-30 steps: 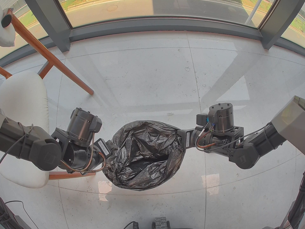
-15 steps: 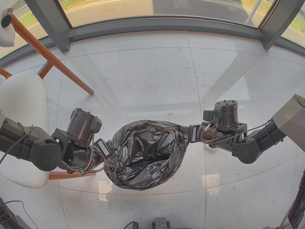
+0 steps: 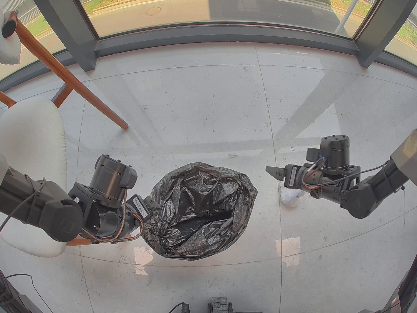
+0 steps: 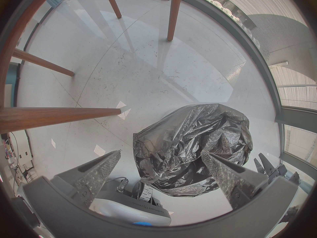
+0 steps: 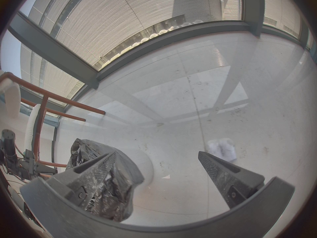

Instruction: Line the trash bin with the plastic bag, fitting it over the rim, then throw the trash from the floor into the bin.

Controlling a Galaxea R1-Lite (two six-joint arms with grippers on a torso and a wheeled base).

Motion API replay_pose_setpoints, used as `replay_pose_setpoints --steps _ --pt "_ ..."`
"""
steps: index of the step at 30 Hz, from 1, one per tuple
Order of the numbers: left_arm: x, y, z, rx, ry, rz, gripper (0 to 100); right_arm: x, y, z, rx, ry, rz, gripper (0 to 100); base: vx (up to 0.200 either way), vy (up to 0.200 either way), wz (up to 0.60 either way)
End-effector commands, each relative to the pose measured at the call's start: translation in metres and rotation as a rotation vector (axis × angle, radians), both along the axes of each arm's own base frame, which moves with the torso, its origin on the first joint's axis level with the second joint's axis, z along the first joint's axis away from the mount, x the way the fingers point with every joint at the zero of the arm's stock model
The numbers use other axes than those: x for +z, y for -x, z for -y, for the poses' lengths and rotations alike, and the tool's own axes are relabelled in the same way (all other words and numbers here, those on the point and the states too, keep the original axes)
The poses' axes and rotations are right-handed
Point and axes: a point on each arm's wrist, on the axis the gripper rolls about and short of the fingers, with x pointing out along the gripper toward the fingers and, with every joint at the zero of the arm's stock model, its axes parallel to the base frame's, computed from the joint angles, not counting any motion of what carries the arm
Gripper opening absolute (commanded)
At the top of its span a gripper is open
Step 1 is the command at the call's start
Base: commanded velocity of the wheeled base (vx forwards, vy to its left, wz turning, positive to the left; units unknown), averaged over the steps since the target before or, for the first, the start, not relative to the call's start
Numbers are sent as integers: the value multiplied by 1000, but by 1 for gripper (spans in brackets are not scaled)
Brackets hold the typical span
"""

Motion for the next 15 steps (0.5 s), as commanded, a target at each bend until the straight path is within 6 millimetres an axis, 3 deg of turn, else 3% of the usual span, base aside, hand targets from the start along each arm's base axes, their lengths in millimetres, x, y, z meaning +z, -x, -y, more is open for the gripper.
replay_pose_setpoints --steps 1,5,8,15 --pt "-4 7 -4 11 -8 20 100 -3 13 46 -83 11 -49 100 0 0 0" --pt "14 20 -10 2 36 103 100 -18 22 71 -137 41 -113 100 0 0 0" --pt "17 28 -12 -7 36 111 100 -28 26 81 -154 43 -156 100 0 0 0" --pt "16 33 -11 -16 30 109 100 -60 8 99 -199 59 -194 100 0 0 0"
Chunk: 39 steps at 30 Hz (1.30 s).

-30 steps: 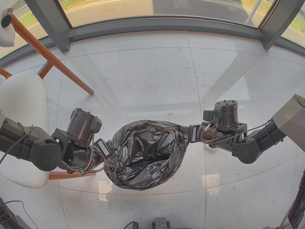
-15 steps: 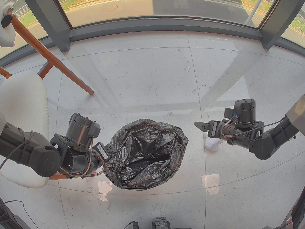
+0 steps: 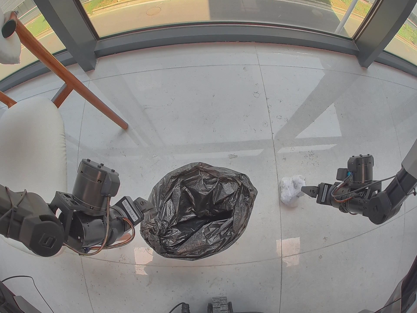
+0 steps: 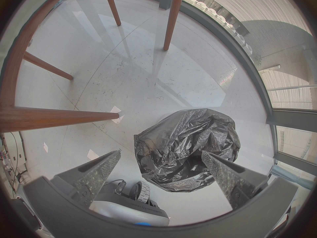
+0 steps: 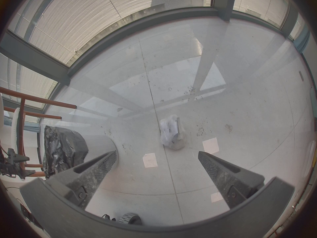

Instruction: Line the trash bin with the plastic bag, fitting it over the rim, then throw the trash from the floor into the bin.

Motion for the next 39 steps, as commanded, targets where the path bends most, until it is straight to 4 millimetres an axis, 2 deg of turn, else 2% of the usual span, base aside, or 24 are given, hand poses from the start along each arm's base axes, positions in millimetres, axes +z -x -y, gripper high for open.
replay_pose_setpoints --steps 1,7,9,14,19,28,33,34,39 --pt "8 8 -1 -13 13 26 100 -27 -13 12 -25 9 -21 100 0 0 0" --pt "10 13 5 -41 17 37 100 -59 -30 14 10 59 22 100 0 0 0" --pt "11 13 5 -41 19 39 100 -64 -34 15 13 67 24 100 0 0 0" --pt "11 15 3 -38 14 42 100 -83 -65 12 13 68 55 100 0 0 0" --pt "14 26 -3 -39 14 56 100 -89 -89 7 20 65 98 100 0 0 0" --pt "11 28 -5 -40 2 46 100 -104 -115 -9 49 70 98 100 0 0 0" --pt "11 28 -6 -40 1 47 100 -126 -136 -5 69 123 126 100 0 0 0" --pt "11 28 -5 -41 5 53 100 -131 -138 -2 70 137 125 0 0 0 0" --pt "12 28 -5 -39 11 63 100 -137 -137 2 72 151 113 0 0 0 0"
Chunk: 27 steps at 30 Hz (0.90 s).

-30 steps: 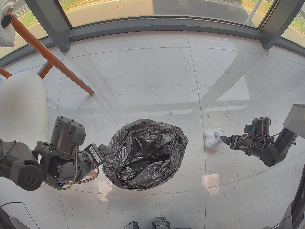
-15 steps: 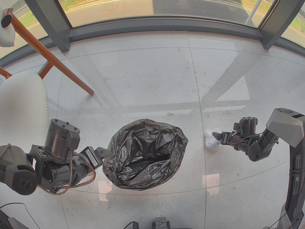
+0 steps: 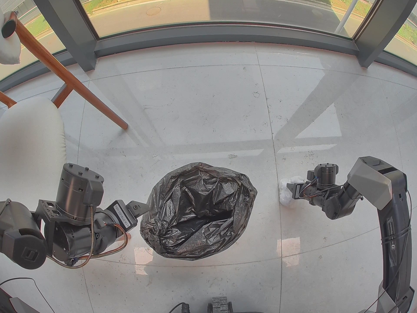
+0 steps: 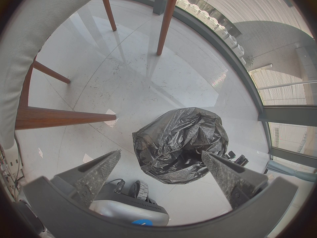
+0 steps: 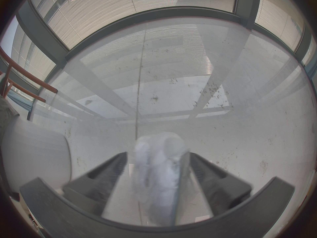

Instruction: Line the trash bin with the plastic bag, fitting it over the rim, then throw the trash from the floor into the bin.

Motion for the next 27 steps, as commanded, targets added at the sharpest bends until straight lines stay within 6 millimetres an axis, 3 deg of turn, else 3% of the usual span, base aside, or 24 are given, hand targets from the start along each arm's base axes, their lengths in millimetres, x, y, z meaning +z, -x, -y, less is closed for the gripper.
replay_pose_setpoints --steps 1,4,7,8,9,11,14,16,20,23,27 --pt "1 0 0 1 3 4 100 -20 1 4 -7 4 -38 0 0 0 0" --pt "0 0 0 1 2 2 100 -7 0 8 -15 1 -12 0 0 0 0" --pt "0 0 0 1 2 2 100 43 0 8 -15 -13 77 0 0 0 0" --pt "0 0 0 1 1 1 100 45 1 8 -16 -15 81 0 0 0 0" --pt "0 0 0 1 2 2 100 80 8 7 -9 -24 136 0 0 0 0" --pt "1 0 0 1 3 4 100 125 24 4 42 -51 194 0 0 0 0" --pt "2 1 -1 1 7 10 100 177 55 -1 114 -86 227 0 0 0 0" --pt "3 2 -1 1 8 13 100 205 84 -19 179 -127 211 0 0 0 0" --pt "4 1 -1 1 10 15 100 224 129 -55 284 -189 185 0 0 0 0" --pt "5 0 0 0 13 23 100 221 158 -84 384 -215 141 0 0 0 0" --pt "7 -1 0 -2 24 45 100 211 178 -115 483 -210 97 0 0 0 0"
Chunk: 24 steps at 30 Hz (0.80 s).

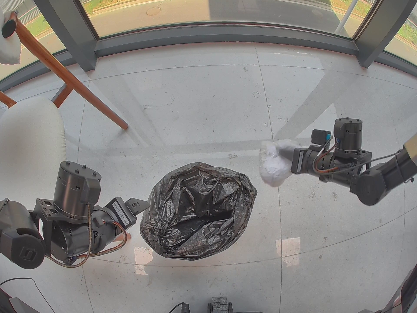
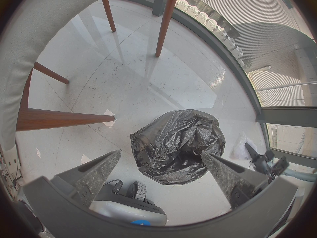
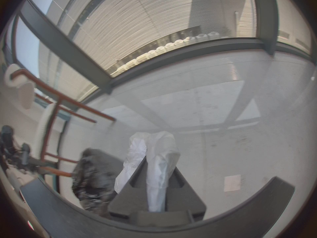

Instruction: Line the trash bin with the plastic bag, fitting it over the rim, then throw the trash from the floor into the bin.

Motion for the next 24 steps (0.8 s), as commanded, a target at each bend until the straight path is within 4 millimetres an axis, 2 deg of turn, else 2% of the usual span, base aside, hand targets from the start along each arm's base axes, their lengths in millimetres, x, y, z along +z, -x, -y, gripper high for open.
replay_pose_setpoints --steps 1,2,9,15,16,22,24 --pt "3 -1 1 -2 12 25 100 22 67 -44 194 -31 -13 0 0 0 0" --pt "3 -1 0 -12 -3 29 100 17 72 -60 241 -23 -23 0 0 0 0" --pt "4 -1 0 -23 -17 37 100 -10 74 -112 352 10 -68 0 0 0 0" --pt "5 -3 1 -24 -7 55 100 -22 66 -138 385 14 -71 0 0 0 0" --pt "5 -3 1 -26 -7 60 100 -22 65 -140 381 14 -67 100 0 0 0" --pt "7 -3 0 -37 -24 75 100 -17 66 -133 363 11 -61 100 0 0 0" --pt "12 -4 1 -42 -8 118 100 -2 73 -124 354 -4 -36 100 0 0 0"
